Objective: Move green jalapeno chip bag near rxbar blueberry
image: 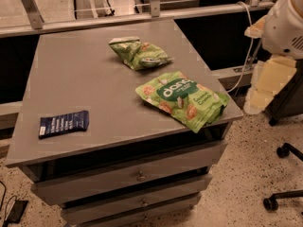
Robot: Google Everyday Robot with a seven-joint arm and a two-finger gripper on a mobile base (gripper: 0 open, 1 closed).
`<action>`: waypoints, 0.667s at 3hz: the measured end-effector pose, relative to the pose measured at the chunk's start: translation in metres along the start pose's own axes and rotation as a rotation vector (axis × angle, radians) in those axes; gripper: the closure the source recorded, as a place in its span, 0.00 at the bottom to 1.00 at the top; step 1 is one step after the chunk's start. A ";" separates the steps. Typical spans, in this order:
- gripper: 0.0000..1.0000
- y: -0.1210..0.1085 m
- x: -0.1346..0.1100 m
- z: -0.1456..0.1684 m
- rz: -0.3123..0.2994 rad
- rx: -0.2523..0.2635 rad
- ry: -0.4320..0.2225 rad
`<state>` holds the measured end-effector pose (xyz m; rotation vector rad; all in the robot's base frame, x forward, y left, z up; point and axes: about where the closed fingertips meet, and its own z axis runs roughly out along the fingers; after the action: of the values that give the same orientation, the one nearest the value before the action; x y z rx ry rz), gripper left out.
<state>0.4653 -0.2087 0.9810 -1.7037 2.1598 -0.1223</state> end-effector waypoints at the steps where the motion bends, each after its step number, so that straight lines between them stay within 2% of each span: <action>1: 0.00 -0.038 -0.030 0.026 -0.028 0.041 -0.100; 2: 0.00 -0.083 -0.076 0.057 -0.028 0.084 -0.236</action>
Offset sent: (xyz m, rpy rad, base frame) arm 0.1911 0.1054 -0.0097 0.3515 -0.2461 0.1068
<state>0.5755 -0.1485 0.9723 -1.6144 1.9325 -0.0185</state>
